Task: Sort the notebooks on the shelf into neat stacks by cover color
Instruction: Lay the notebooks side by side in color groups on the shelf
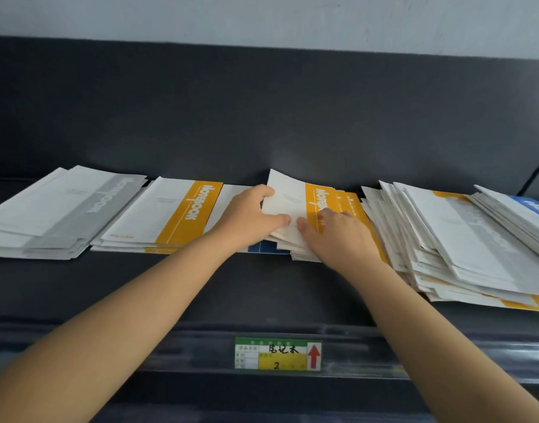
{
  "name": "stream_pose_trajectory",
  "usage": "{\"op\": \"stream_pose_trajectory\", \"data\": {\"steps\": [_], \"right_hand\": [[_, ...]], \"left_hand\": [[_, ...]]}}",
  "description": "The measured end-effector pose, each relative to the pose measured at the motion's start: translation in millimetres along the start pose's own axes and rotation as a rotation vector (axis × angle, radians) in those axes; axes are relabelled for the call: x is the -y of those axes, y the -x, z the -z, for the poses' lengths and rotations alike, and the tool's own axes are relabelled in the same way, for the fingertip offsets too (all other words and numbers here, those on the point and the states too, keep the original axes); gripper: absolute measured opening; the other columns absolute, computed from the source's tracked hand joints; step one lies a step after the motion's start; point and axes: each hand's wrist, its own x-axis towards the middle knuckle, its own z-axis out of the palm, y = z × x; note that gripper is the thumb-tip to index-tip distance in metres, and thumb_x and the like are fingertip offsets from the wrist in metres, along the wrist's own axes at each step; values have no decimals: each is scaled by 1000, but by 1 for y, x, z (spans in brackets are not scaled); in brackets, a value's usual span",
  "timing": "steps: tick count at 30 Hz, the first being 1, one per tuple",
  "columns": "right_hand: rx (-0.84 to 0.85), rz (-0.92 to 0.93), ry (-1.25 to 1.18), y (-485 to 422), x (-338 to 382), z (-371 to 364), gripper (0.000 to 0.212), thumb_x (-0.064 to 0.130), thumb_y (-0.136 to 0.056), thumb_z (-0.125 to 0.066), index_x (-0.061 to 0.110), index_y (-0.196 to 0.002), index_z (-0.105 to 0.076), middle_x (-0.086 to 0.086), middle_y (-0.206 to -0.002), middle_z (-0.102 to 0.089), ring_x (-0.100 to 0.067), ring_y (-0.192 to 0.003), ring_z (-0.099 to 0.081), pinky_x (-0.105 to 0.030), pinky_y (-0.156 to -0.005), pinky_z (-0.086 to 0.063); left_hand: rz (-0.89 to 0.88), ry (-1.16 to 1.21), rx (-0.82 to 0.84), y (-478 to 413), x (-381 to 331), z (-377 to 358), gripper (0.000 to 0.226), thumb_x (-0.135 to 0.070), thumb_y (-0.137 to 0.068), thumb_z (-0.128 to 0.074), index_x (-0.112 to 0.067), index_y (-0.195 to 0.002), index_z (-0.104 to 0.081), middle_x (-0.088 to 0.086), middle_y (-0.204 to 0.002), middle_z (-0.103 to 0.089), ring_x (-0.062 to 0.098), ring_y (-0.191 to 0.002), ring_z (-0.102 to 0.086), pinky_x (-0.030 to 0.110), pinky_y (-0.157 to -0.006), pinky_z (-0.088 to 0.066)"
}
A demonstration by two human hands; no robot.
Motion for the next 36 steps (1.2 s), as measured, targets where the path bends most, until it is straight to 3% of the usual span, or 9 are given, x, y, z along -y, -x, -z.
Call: {"op": "stream_pose_trajectory", "data": {"steps": [3,6,9,14,16,21,26,30,36], "right_hand": [[-15,-41,-67,-3,-6,-2,55,56,-96,-31,16,-126,-52,-6,-112,-62,-21,-96,-54,-30,-77,-42],[-60,-111,-101,-5,-14,-6,57,58,-94,-32,15,-124,-54,-8,-118,-60,-27,-108,-53,-38,-94,-43],[-45,-169,-76,-8,-20,-7,61,60,-93,-30,11,-122,-52,-11,-121,-58,-33,-115,-50,-43,-98,-42],[-93,-156,-174,-8,-21,-1,52,54,-95,-36,13,-123,-53,-6,-120,-56,-24,-102,-53,-33,-80,-39],[-141,-167,-288,-8,-21,2,48,49,-95,-41,14,-125,-55,-4,-123,-55,-18,-96,-51,-27,-74,-35],[-242,-212,-636,-6,-22,9,27,42,-92,-53,20,-103,-63,4,-99,-60,-1,-69,-49,-19,-54,-33],[-205,-196,-784,-8,-21,10,19,41,-92,-55,24,-98,-63,4,-103,-63,-11,-94,-58,-27,-73,-45],[-200,-229,-753,-11,-24,12,28,40,-94,-51,20,-108,-63,7,-95,-60,-4,-78,-52,-26,-65,-40],[-137,-277,-550,-10,-27,10,55,56,-94,-36,17,-130,-50,-2,-124,-56,-20,-109,-52,-30,-79,-36]], "left_hand": [[48,174,-1,-2,1,1,64,-24,-85,-74,-16,-141,-45,-1,-144,-47,15,-131,-44,24,-89,-39],[128,312,22,-4,1,2,64,-19,-84,-75,-13,-140,-44,-2,-140,-50,16,-128,-48,24,-88,-45],[188,435,80,-6,0,1,37,-11,-85,-73,-18,-114,-51,1,-127,-62,17,-109,-62,24,-80,-53],[210,478,163,-10,0,-1,22,-10,-87,-71,-22,-101,-58,1,-110,-69,14,-93,-67,24,-75,-56],[220,517,223,-12,-1,-2,18,-8,-88,-68,-16,-105,-65,2,-113,-71,17,-97,-69,30,-83,-58],[215,528,214,-13,0,-2,19,-7,-89,-67,-12,-108,-66,1,-112,-71,17,-99,-69,32,-85,-58],[309,676,162,-14,1,5,14,-1,-90,-63,-11,-98,-67,3,-98,-72,15,-86,-69,26,-75,-57],[412,865,149,-15,0,13,14,4,-92,-55,-5,-98,-64,7,-95,-71,19,-80,-69,26,-60,-60],[445,892,265,-15,0,13,18,0,-93,-55,-8,-107,-64,8,-102,-73,20,-88,-71,29,-69,-61]]}}
